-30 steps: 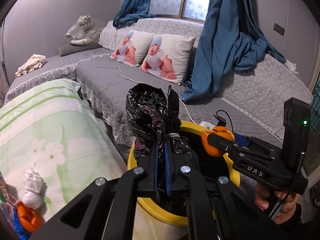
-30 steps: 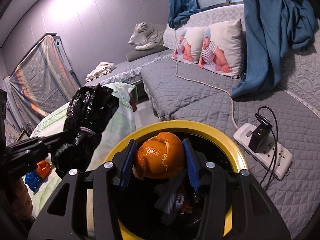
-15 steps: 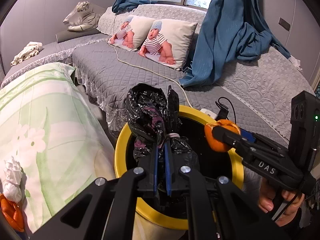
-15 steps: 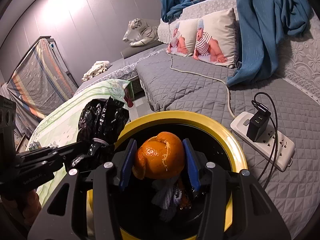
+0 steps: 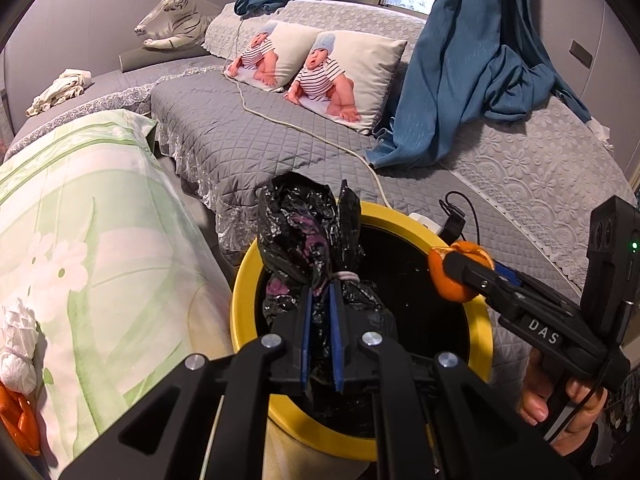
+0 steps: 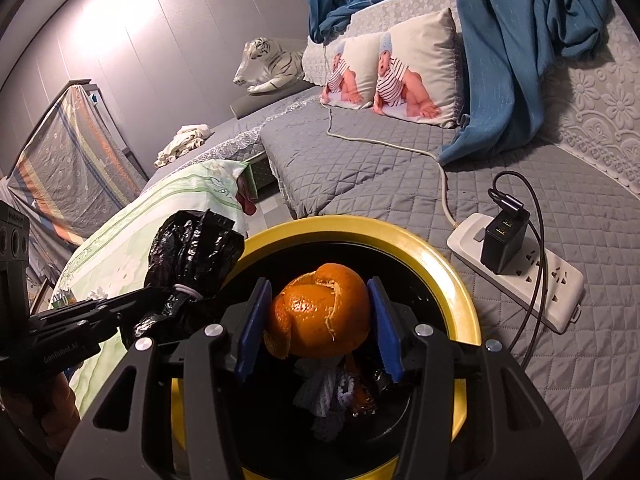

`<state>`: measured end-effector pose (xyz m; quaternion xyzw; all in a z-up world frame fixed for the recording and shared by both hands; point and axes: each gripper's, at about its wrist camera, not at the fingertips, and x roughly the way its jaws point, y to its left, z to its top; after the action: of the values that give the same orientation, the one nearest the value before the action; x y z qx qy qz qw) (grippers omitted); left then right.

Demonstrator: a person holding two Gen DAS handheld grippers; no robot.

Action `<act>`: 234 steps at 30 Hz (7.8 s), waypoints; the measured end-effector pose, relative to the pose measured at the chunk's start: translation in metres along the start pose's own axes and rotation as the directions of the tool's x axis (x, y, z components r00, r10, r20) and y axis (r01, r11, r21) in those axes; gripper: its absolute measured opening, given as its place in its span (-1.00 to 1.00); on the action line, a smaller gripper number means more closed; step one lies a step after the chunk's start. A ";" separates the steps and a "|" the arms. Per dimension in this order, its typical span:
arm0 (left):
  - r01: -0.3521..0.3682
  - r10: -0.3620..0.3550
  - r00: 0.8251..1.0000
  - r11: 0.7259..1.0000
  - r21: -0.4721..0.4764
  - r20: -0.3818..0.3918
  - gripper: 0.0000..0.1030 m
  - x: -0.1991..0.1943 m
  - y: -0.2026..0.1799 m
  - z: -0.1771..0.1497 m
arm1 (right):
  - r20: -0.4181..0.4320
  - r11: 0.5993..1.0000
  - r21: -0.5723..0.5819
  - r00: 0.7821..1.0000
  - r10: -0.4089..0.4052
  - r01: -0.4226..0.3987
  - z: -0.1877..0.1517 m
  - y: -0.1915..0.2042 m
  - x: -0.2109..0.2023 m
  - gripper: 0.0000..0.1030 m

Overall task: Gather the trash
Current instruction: 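Open both tools to drop the bags and orange peel into the bin, then move both tools back over the remaining trash on the bed, then grasp the green snack wrapper with the left tool while the right tool grasps white tissue, then carry the snack wrapper and tissue over the bin with both tools, then open both tools to drop the wrapper and tissue into the bin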

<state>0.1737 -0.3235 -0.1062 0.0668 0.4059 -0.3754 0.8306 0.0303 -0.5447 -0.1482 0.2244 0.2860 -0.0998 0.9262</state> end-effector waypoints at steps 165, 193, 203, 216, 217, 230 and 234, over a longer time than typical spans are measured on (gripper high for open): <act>-0.202 0.218 0.903 0.976 -0.082 0.371 -0.39 -0.232 0.106 -0.049 | -0.039 0.907 -0.271 0.945 0.325 -0.323 0.024 0.205 0.004 -0.74; -0.079 0.045 0.959 0.991 0.111 0.280 -0.39 -0.151 0.014 -0.006 | 0.102 0.980 -0.136 0.982 0.158 -0.143 0.037 0.088 -0.029 -0.74; -0.053 0.013 0.970 0.986 0.157 0.244 -0.39 -0.121 -0.013 0.001 | 0.118 0.994 -0.083 0.990 0.081 -0.071 0.034 0.051 -0.030 -0.74; -0.049 0.014 0.980 0.983 0.176 0.197 -0.39 -0.085 -0.032 0.004 | 0.107 0.999 -0.028 0.994 0.036 -0.034 0.025 0.021 -0.022 -0.74; -0.048 0.013 0.981 0.983 0.175 0.192 -0.39 -0.082 -0.032 0.004 | 0.105 0.999 -0.024 0.994 0.033 -0.030 0.024 0.019 -0.021 -0.74; -0.061 0.039 0.989 0.986 0.158 0.143 -0.39 -0.047 -0.037 0.005 | 0.080 1.000 0.007 0.997 0.007 -0.007 0.017 0.004 -0.010 -0.74; -0.059 0.040 0.991 0.987 0.149 0.128 -0.39 -0.039 -0.039 0.006 | 0.078 1.000 0.017 0.997 -0.003 0.002 0.017 0.001 -0.009 -0.74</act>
<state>0.1354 -0.3311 -0.0664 0.1166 0.3218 -0.3879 0.8558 0.0311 -0.5509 -0.1303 0.2279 0.2489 -0.1122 0.9346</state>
